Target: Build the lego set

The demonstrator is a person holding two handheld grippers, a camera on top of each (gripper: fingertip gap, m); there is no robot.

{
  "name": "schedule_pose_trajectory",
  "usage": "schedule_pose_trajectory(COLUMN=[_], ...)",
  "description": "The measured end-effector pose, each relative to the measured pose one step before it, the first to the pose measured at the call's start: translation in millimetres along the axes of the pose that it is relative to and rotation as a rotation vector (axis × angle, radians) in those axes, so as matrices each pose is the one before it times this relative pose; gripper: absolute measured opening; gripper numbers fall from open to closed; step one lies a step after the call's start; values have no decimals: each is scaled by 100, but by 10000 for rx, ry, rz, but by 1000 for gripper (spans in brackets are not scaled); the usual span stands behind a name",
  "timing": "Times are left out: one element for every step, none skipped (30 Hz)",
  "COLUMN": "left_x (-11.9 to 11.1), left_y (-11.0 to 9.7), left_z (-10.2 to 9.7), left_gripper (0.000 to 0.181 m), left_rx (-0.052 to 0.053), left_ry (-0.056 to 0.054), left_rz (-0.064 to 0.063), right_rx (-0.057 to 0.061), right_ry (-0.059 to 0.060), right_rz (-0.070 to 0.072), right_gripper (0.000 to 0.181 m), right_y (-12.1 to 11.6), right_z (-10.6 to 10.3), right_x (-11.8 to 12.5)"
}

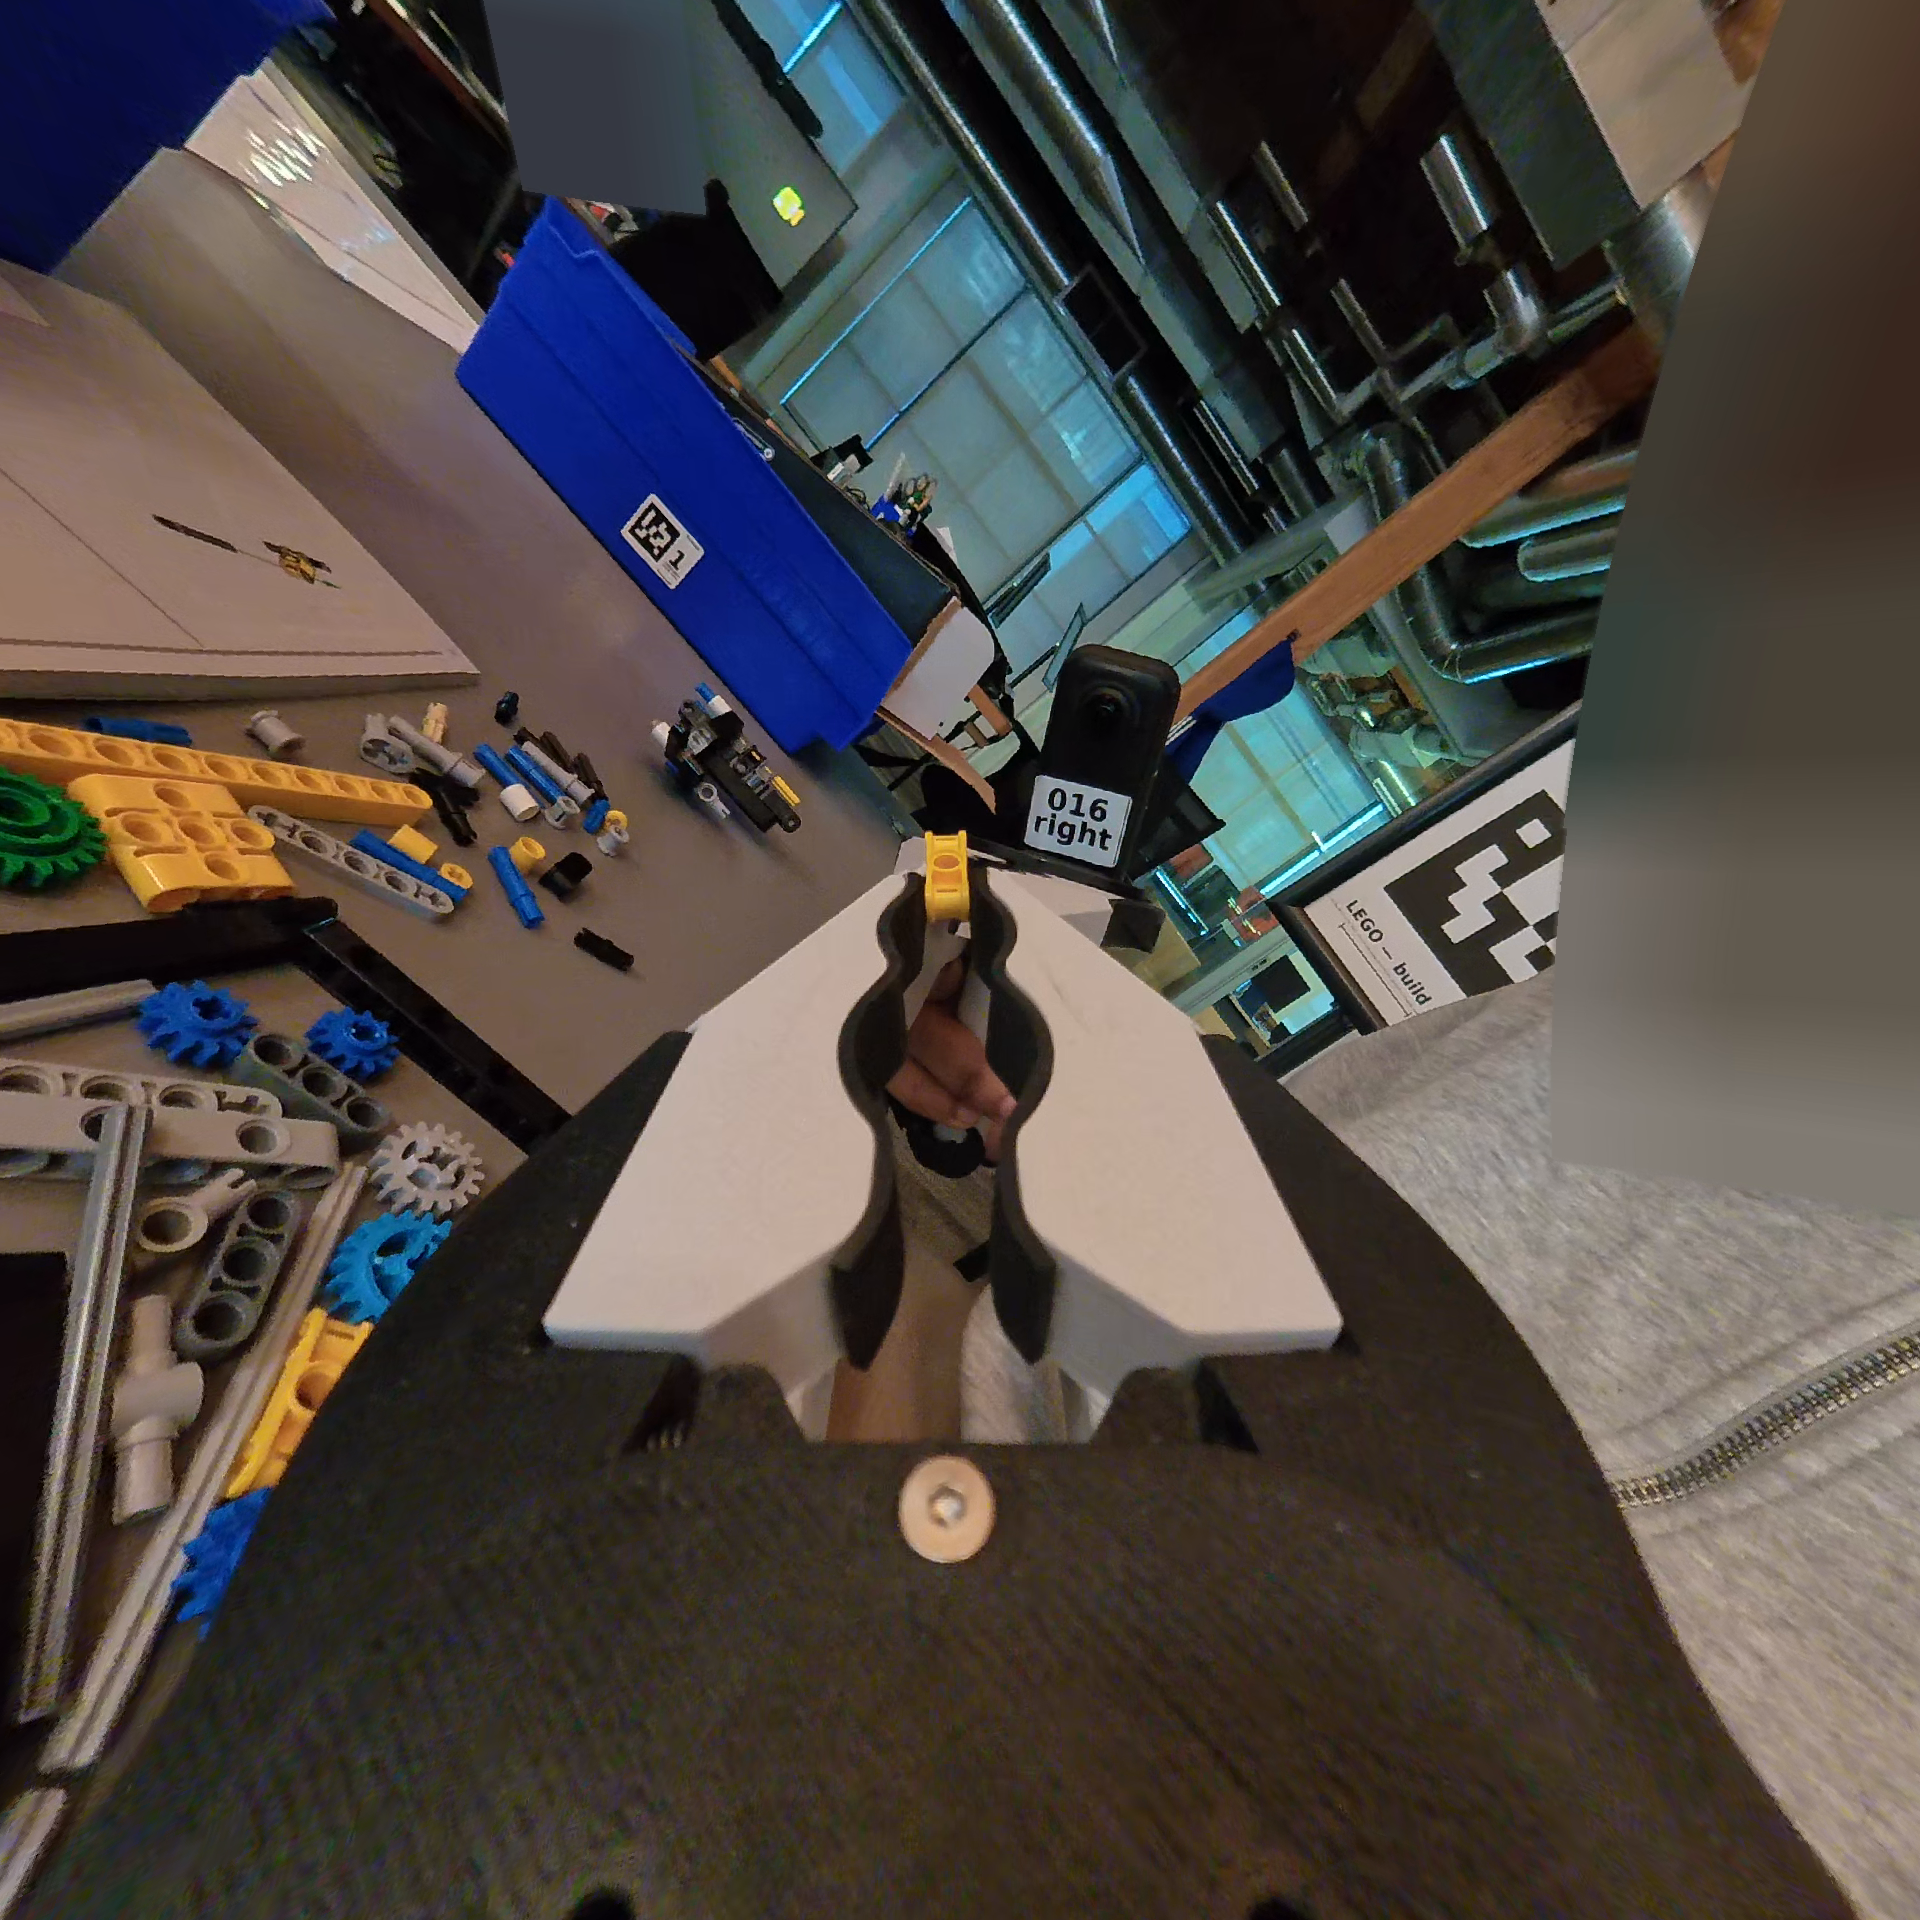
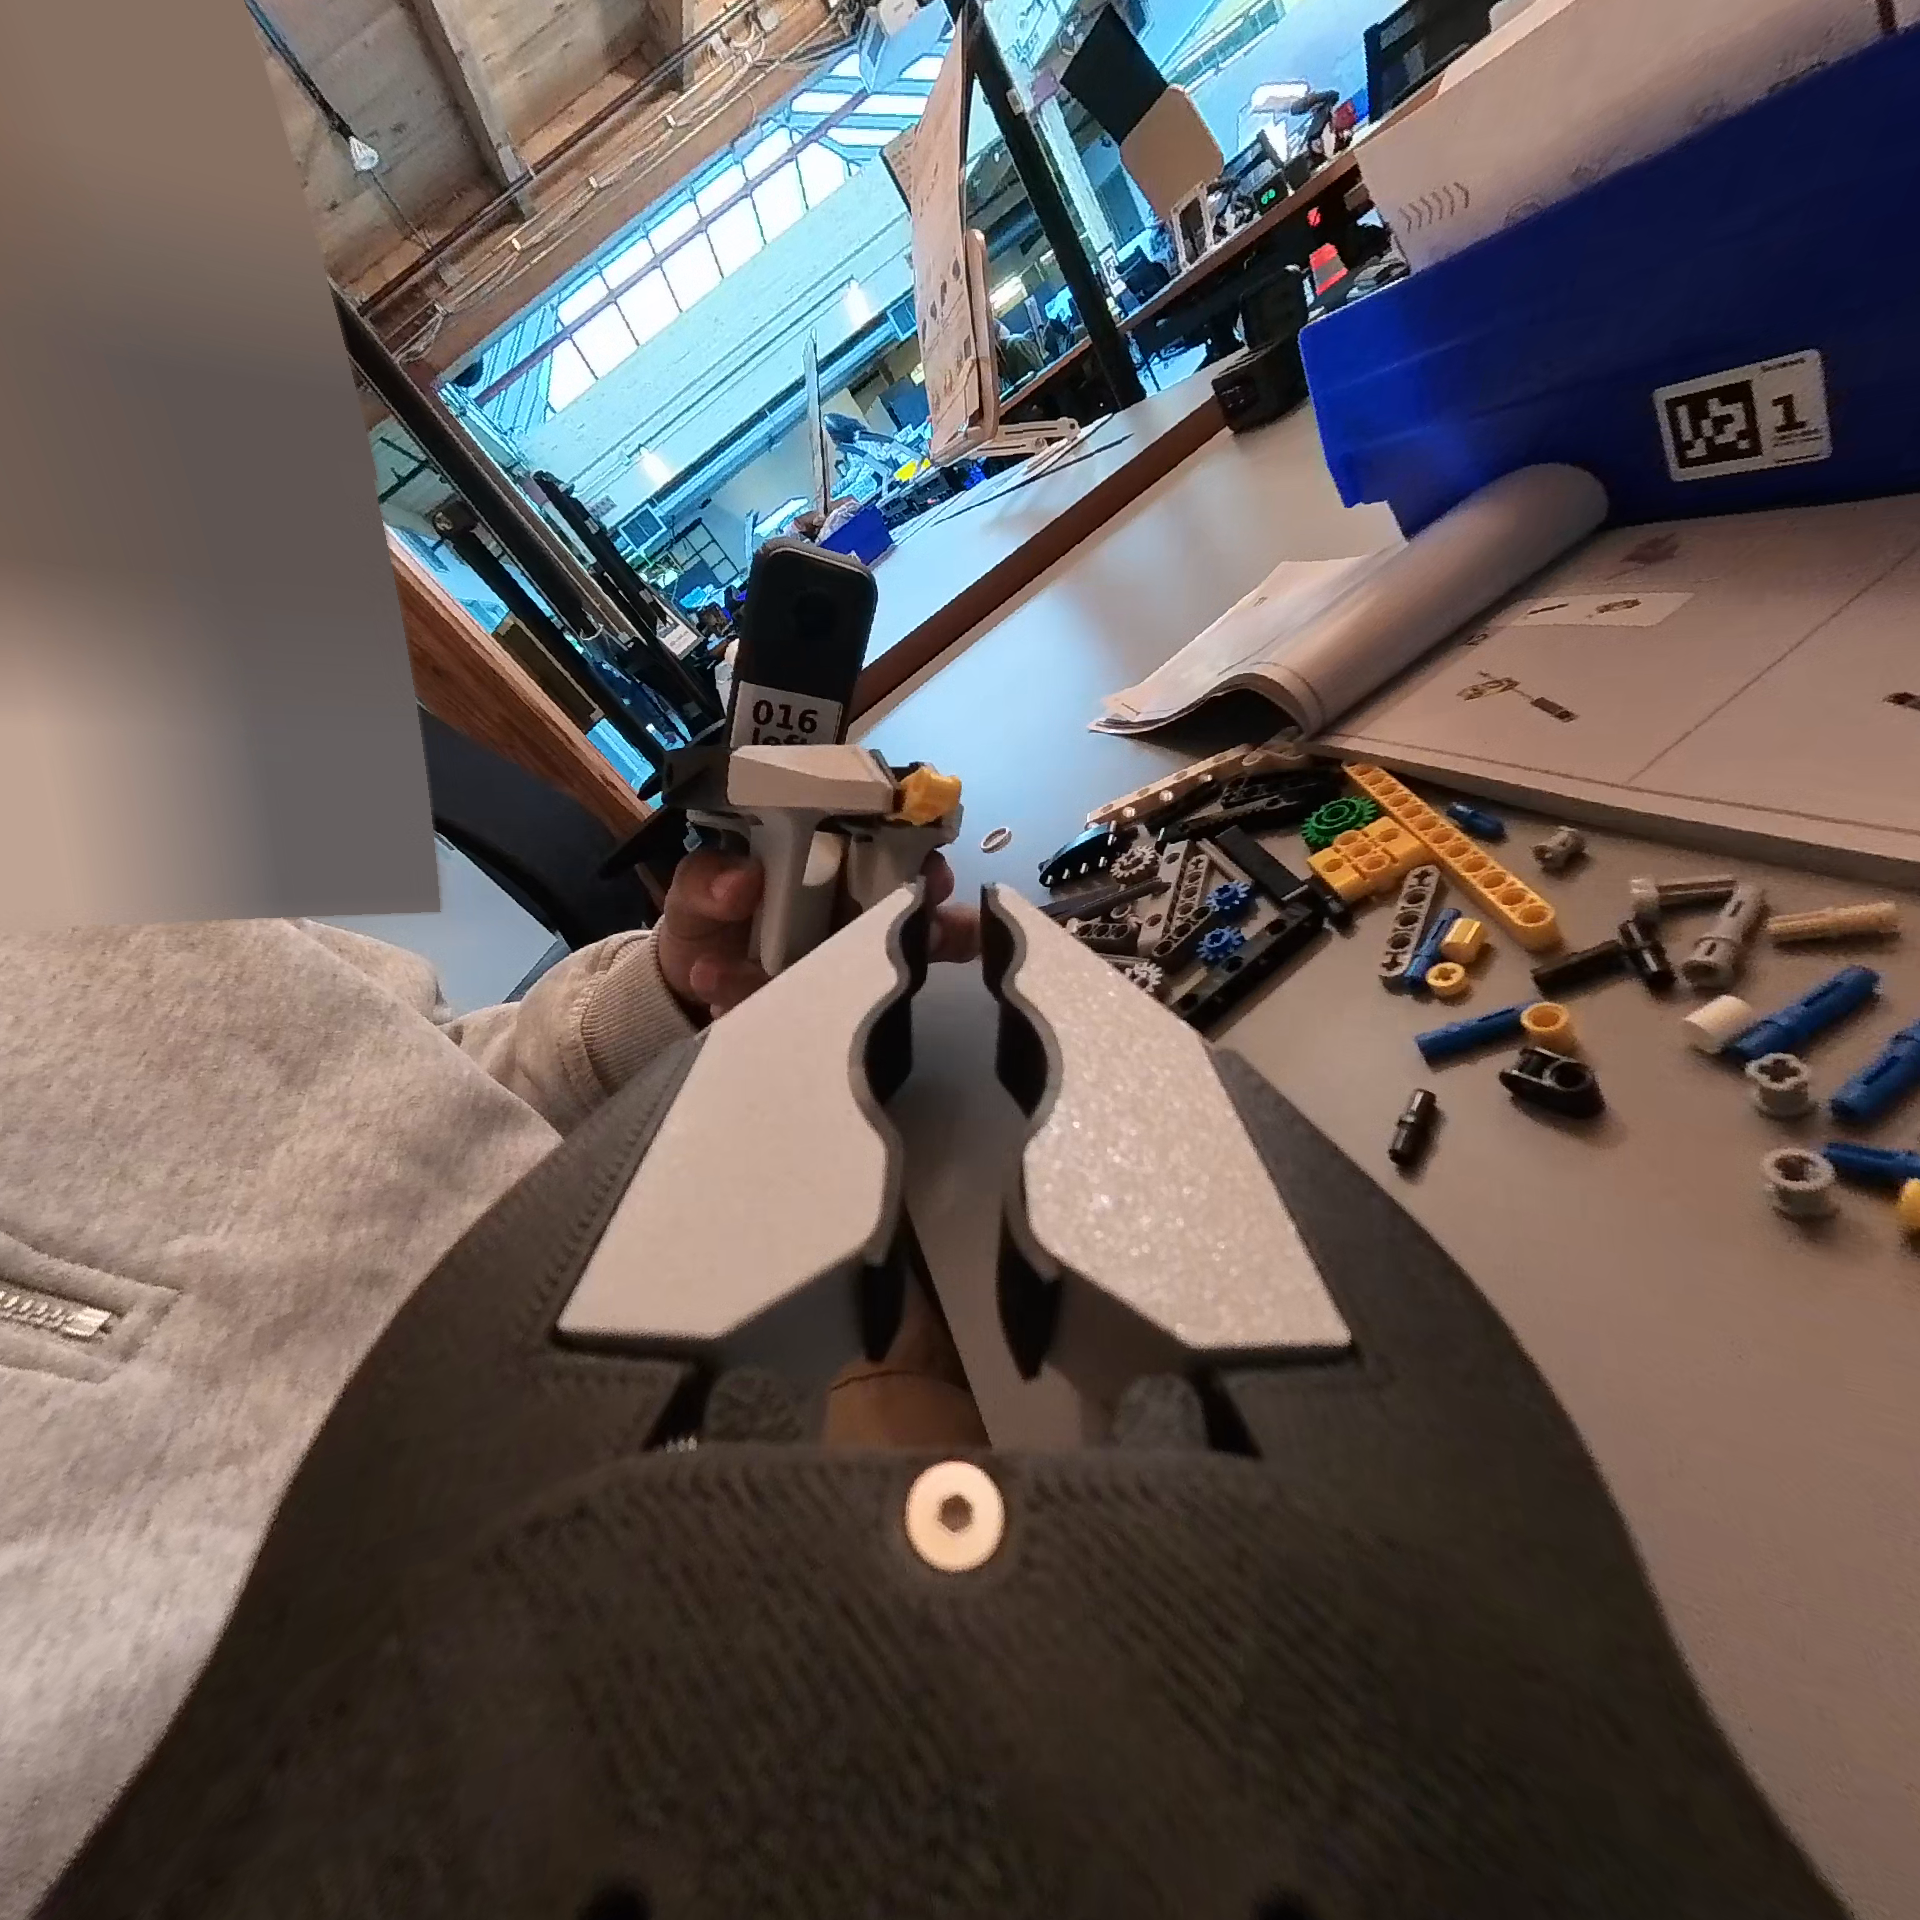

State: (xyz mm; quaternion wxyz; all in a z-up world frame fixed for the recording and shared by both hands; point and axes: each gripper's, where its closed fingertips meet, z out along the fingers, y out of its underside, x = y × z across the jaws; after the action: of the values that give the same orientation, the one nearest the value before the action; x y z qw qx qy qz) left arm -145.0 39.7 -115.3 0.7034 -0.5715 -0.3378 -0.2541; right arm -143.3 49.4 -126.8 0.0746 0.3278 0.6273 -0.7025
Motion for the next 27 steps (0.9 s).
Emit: schedule_pose_trajectory(left_x=[-20, -16, -2, 4, -8, -9, -14, -32, -26, -20, -4, -18, -21, -13, -16, -16, -11, -14, -23, -14, -11, -20, -16, -13, -32, -16, -17], left_y=[-2, 1, 6, -11, -16, 9, 7, 4, 5, -6, -4, -10, -15, -9, 1, 4, -2, -2, 3, -13, -13, -7, -28, -11, -11, -5, -13], left_z=[1, 0, -1, -5, -4, -3, -3, 9, 0, -8, 2, -6, -5, -6, 1, 0, 1, 1, 1, -4, -4, -5, -9, -3, -3, -6, -4], left_gripper=[7, 7, 7, 7, 7, 7, 7, 7, 7, 7, 7, 7, 7, 7, 7, 7, 7, 7, 7, 7, 7, 7, 7, 7, 7, 7, 7], left_rx=[1, -1, 0, 6, 5, -2, -6, -3, 0, 2, 3, 5, 3, 4, 3, 1, 0, 1, 2, 7, 7, 7, 10, 10, 8, 6, 6], left_ry=[-8, -4, 0, 1, -2, -4, -5, -10, -7, -7, -4, -6, -4, -3, -1, -3, -2, -4, -5, -5, -3, -4, -3, -1, -5, -4, 0], left_rz=[-7, -6, -7, -4, -2, -5, -10, -14, -9, -6, -3, -7, -7, -9, -12, -13, -9, -8, -8, -9, -9, -11, -13, -14, -16, -17, -17], right_rx=[-8, -7, -5, -6, -7, -7, -7, -9, -7, -8, -5, 0, 2, 2, 4, 6, -1, -4, -3, -5, -6, -5, -6, -7, -9, -9, -10], right_ry=[0, 2, 4, 6, 3, 4, 6, 3, 6, 4, -1, 4, 1, 0, 3, 1, 2, 2, 5, 4, 3, 2, 5, 4, 5, 2, 3], right_rz=[-3, -4, -7, -8, -6, -6, -8, -6, -6, -2, 5, 4, 6, 7, 5, 4, 2, 1, -3, -5, -3, -4, -4, -5, -7, -6, -7], right_gripper=[7, 7, 7, 7, 7, 7, 7, 7, 7, 7, 7, 7, 7, 7, 7, 7, 7, 7, 7, 7, 7, 7, 7, 7, 7, 7, 7], right_y=[17, 14, 24, 21, 13, 22, 15, 23, 10, 17, 14, 3, 1, 6, -11, -9, 9, 8, 6, 10, 10, 9, 2, 19, 14, 8, 16], right_z=[-10, 13, -3, 30, 19, 19, 28, 18, 10, 22, 19, 9, 5, 1, 7, 4, 0, 6, 7, 15, 5, 6, 5, 10, 3, 12, 2], right_x=[-6, 0, 21, -6, -14, -8, -11, -9, -7, -2, 2, 0, 11, 1, 8, -1, 7, 0, 5, 3, 3, 2, 1, -4, 8, -6, 7])
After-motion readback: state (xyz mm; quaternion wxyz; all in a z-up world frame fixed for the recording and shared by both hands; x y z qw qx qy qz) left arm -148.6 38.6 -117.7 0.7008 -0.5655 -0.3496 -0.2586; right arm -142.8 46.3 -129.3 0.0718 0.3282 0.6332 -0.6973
